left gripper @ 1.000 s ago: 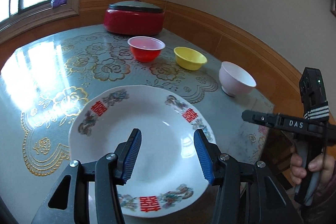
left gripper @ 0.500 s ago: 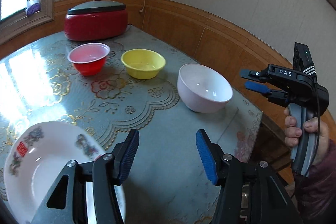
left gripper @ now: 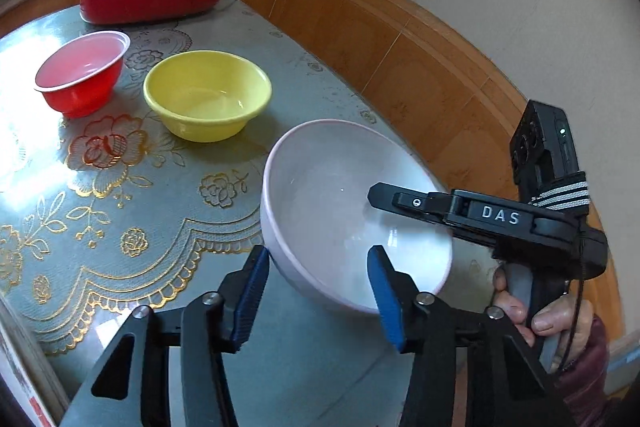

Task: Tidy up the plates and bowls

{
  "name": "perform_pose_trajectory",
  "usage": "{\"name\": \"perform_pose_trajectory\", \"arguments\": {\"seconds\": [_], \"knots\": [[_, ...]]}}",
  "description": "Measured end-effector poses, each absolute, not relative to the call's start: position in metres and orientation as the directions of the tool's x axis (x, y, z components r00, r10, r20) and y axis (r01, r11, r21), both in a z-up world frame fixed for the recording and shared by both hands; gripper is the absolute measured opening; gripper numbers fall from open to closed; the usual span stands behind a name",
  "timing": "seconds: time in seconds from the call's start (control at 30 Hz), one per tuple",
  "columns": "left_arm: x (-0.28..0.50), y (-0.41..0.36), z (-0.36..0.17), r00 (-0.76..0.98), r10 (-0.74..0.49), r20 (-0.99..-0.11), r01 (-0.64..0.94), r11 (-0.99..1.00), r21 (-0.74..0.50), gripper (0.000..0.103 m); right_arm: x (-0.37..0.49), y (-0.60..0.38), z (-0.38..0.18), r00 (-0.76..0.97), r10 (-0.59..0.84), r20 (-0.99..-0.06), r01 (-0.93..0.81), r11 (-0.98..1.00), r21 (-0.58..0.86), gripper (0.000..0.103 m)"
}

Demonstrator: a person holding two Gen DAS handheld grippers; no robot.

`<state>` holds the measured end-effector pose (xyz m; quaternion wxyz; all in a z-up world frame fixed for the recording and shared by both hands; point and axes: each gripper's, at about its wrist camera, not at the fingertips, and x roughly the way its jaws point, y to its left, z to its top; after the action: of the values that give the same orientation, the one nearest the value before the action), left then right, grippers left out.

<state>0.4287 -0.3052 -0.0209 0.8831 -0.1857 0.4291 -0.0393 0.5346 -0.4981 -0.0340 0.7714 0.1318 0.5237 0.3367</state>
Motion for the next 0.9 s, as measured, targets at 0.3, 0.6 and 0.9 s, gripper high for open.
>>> {"name": "perform_pose_trajectory", "arguments": {"seconds": [0.3,0.6,0.9], "knots": [[0.388,-0.291,-0.019,0.623,-0.182,-0.761,-0.126,0.937,-0.327,0.05,0.514,-0.462,-0.025,0.122,0.685,-0.719,-0.525,0.659,0.539,0.019],[0.358,-0.27,-0.022,0.617,-0.156,-0.771,-0.204,0.915,-0.349,0.053,0.495,-0.431,-0.04,0.005,0.667,-0.745,-0.552,0.623,0.554,0.022],[0.349,-0.271,-0.009,0.663,-0.099,-0.742,-0.218,0.923,-0.318,0.058,0.502,-0.44,-0.027,0.03,0.699,-0.714,-0.546,0.61,0.574,0.035]]}}
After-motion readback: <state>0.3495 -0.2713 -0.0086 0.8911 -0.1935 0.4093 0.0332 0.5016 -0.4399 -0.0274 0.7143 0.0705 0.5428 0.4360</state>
